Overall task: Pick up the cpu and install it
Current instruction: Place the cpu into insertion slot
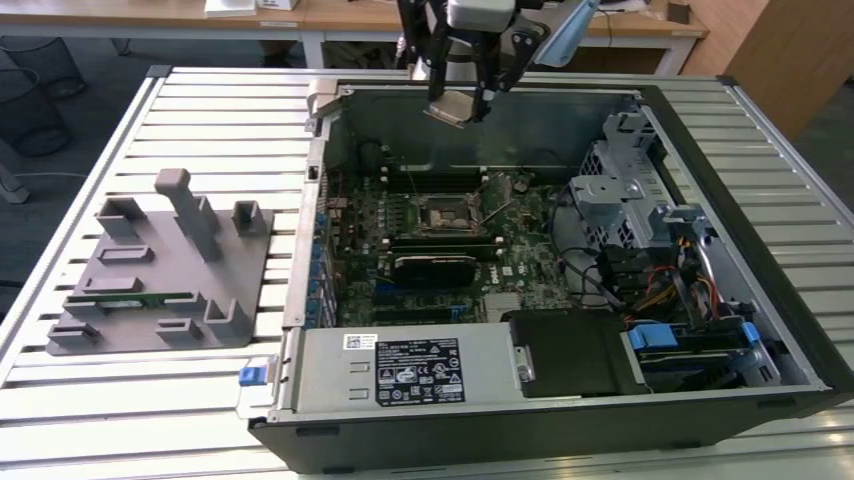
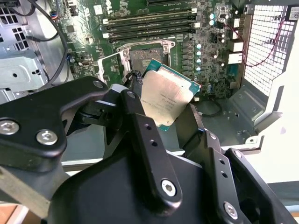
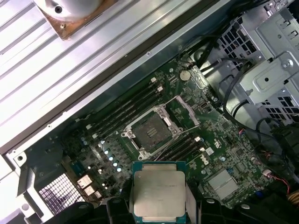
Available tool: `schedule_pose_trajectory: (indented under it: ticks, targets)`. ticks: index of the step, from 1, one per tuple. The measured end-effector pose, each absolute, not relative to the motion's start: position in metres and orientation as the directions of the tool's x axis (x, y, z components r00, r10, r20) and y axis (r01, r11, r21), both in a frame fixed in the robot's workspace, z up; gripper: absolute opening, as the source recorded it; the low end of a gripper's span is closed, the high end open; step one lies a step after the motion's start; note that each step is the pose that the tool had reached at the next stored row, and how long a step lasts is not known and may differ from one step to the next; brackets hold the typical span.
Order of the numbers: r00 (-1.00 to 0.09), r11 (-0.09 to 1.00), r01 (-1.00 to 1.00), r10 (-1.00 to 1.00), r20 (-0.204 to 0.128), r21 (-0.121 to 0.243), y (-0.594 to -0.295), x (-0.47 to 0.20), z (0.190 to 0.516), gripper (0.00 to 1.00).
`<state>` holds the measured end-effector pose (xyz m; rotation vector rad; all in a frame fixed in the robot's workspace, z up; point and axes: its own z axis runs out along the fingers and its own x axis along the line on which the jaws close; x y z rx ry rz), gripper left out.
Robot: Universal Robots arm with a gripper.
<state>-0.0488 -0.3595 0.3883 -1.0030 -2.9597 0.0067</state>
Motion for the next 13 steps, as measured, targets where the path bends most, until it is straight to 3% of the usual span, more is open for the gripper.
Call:
schedule_pose_trajectory:
  ticks: [13]
  targets:
    - [-0.753, 0.753, 0.658, 0.658, 0.014, -0.009, -0.3595, -0.0488, 0.3880, 0.53]
